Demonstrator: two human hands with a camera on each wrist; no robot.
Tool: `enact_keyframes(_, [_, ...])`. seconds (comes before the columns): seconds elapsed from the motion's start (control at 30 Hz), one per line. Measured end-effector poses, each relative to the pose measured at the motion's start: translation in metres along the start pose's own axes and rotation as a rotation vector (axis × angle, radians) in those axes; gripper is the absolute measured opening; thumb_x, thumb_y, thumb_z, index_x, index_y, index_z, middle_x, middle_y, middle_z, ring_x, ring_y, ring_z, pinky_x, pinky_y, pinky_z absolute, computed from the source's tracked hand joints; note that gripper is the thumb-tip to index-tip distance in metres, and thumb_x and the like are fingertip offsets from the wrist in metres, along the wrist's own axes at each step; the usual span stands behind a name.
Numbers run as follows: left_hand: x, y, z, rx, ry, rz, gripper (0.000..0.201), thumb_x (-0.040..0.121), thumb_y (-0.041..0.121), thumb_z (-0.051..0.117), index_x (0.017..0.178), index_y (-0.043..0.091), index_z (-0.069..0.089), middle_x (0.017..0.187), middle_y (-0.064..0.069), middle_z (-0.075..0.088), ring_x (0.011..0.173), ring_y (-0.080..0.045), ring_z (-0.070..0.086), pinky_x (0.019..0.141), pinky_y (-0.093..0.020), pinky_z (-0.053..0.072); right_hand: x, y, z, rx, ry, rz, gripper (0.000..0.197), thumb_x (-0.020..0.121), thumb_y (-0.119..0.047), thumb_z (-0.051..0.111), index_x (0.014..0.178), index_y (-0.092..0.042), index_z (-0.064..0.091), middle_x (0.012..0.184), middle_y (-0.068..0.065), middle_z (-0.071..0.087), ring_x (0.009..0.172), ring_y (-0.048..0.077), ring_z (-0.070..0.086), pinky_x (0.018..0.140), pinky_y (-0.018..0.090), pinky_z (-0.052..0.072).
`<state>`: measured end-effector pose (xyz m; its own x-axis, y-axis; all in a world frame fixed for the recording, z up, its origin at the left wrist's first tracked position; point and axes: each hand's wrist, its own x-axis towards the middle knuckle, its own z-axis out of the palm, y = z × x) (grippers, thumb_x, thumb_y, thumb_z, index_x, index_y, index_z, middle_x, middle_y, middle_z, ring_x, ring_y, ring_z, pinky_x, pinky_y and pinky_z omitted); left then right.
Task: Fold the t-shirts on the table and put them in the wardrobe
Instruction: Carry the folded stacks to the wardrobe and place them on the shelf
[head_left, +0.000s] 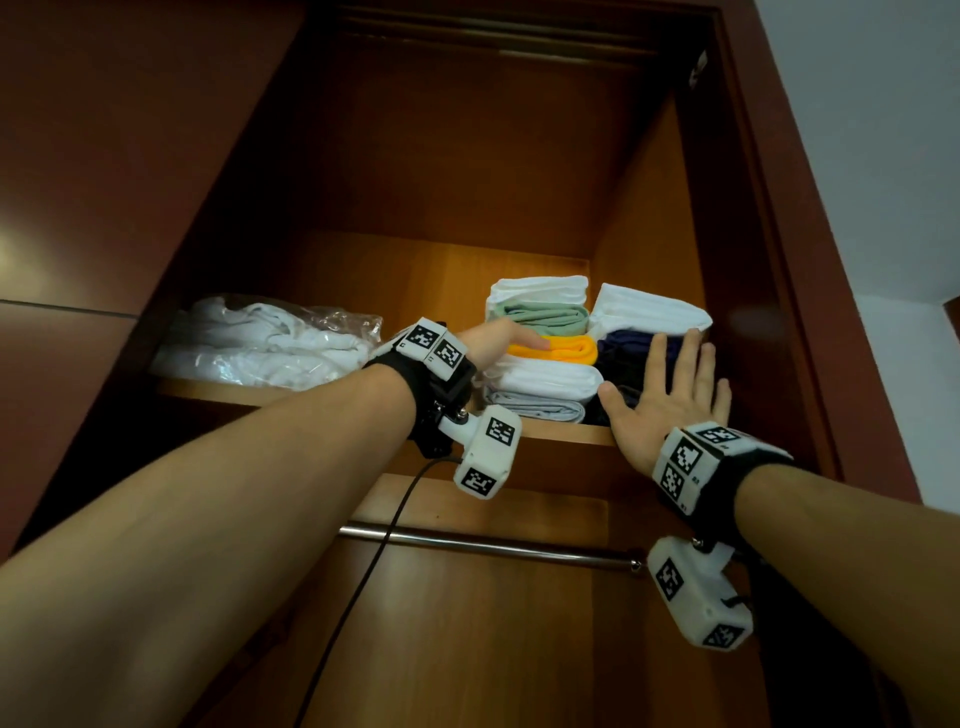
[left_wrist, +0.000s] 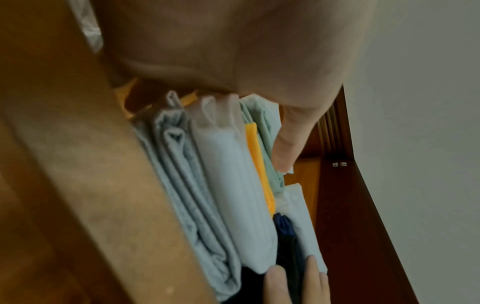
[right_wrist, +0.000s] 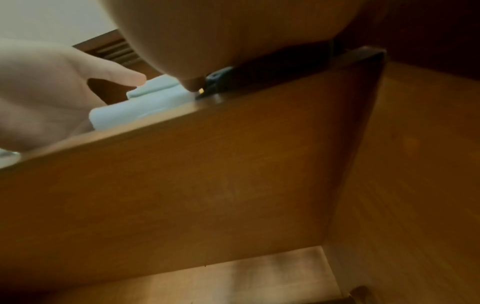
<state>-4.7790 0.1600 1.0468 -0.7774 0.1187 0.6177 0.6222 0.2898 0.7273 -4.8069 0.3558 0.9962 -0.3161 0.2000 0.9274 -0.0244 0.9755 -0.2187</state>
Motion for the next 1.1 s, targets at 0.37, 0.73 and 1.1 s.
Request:
enact_keyframes(0.37, [0.038, -0.021, 0.002, -0.015, -0.015, -0.083, 0.101, 0.042, 0.054, 0.083, 0.130, 0.013, 0.056, 0.128, -0.013, 0.060, 0.108, -0.034, 0.061, 0.098, -0.046, 0.048, 0.004, 0.002, -0.001, -0.018, -0.093, 0.010, 0.083, 0.091, -0.070, 0.018, 0.153, -0.024, -0.013, 0.158, 0.004, -0.027, 0.147, 0.022, -0.020, 0.118, 0.039, -0.008])
enact_keyframes(0.73, [0.001, -0.004, 0.010, -0.106, 0.102, 0.128, 0.053, 0.095, 0.026, 0.054, 0.145, 0.013, 0.042, 0.149, -0.007, 0.037, 0.126, -0.027, 0.042, 0.087, -0.032, 0.033, -0.009, 0.011, -0.009, 0.059, -0.122, -0.038, 0.084, 0.093, -0.066, 0.028, 0.153, -0.025, -0.014, 0.157, 0.003, -0.030, 0.146, 0.022, -0.023, 0.119, 0.039, -0.005])
enact_keyframes(1.1, [-0.005, 0.000, 0.015, -0.156, 0.146, 0.134, 0.048, 0.094, 0.022, 0.054, 0.141, 0.015, 0.043, 0.138, -0.010, 0.044, 0.120, -0.028, 0.047, 0.088, -0.033, 0.037, -0.016, 0.011, -0.015, 0.048, -0.233, -0.030, 0.090, 0.090, -0.071, 0.032, 0.152, -0.026, -0.016, 0.157, 0.004, -0.029, 0.146, 0.021, -0.024, 0.118, 0.038, -0.009])
